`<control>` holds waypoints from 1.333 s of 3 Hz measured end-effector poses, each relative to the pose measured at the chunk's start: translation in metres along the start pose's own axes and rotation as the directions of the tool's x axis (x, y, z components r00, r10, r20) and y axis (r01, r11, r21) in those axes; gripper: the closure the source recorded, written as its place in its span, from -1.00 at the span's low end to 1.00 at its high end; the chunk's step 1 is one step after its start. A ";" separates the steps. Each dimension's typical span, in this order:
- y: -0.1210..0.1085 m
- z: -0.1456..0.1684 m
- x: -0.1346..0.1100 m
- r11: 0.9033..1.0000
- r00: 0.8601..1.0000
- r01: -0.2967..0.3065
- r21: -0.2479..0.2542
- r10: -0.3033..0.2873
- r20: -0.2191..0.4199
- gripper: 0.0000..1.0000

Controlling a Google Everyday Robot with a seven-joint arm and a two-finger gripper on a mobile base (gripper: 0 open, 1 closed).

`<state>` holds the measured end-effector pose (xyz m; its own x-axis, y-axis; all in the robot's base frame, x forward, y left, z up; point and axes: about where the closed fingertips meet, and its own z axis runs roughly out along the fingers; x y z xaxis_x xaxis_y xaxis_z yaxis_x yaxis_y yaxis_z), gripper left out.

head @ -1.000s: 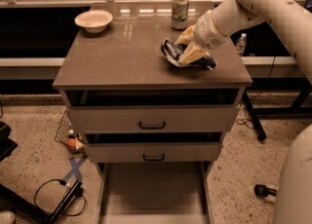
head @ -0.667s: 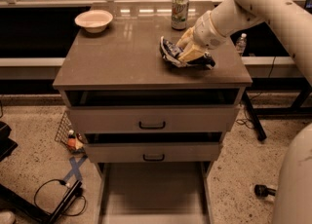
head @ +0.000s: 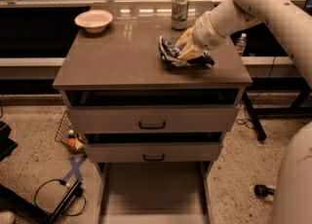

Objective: Place blue chip bag into bottom drawer

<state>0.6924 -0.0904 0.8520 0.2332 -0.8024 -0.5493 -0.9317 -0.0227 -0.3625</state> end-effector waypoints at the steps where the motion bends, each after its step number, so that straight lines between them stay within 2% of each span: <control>1: -0.012 -0.001 -0.007 1.000 1.000 0.014 -0.005 -0.014 -0.020 1.00; 2: -0.030 -0.025 -0.027 0.999 0.996 0.049 0.015 -0.047 -0.081 1.00; 3: -0.035 -0.066 -0.050 0.995 0.987 0.076 0.060 -0.067 -0.148 1.00; 4: -0.019 -0.112 -0.068 0.989 0.982 0.065 0.129 -0.041 -0.186 1.00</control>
Offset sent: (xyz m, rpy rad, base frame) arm 0.0204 0.0024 0.1201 -0.1830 -0.1306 -0.0271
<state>0.6632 -0.1021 0.9810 0.2148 -0.8979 -0.3842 -0.8708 0.0021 -0.4917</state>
